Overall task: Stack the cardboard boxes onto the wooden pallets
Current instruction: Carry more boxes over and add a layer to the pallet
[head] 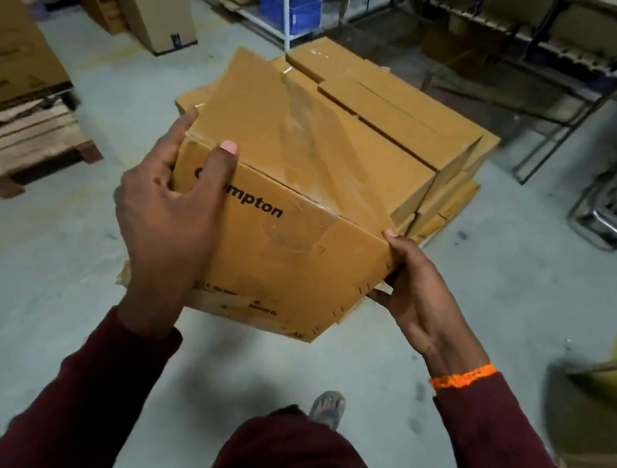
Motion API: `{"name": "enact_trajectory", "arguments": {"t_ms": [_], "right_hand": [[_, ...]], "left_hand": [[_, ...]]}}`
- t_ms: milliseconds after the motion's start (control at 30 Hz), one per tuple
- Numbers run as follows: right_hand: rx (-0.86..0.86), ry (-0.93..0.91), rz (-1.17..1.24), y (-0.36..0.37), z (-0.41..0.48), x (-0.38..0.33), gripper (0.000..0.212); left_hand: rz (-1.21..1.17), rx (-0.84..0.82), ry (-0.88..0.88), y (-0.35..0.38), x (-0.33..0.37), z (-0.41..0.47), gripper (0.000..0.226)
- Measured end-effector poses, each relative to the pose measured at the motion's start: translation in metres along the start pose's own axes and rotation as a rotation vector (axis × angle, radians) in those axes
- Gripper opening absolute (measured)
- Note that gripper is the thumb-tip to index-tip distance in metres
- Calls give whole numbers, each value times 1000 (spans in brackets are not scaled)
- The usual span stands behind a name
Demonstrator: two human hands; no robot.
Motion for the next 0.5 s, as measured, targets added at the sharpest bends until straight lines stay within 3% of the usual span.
{"name": "enact_trajectory", "arguments": {"t_ms": [233,400,500], "right_hand": [[17,-139,93,-77,100,-148,12],[56,-210,122,-166,170,-239,45],[79,-257,112,-222,211,-300,29]], "left_hand": [[-104,39,239,131,140,31,59],[-197,-1,252,260,204,42,65],[-251,-1,234,342,243,43,63]]}}
Point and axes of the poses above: each hand's wrist, its own z-axis towards the middle knuckle, its own y-axis out of the palm, x = y × z, the point moved 8 cm from there along z, towards the middle knuckle, and after that the axes turned 12 degrees about z, right-handed, at the moved point
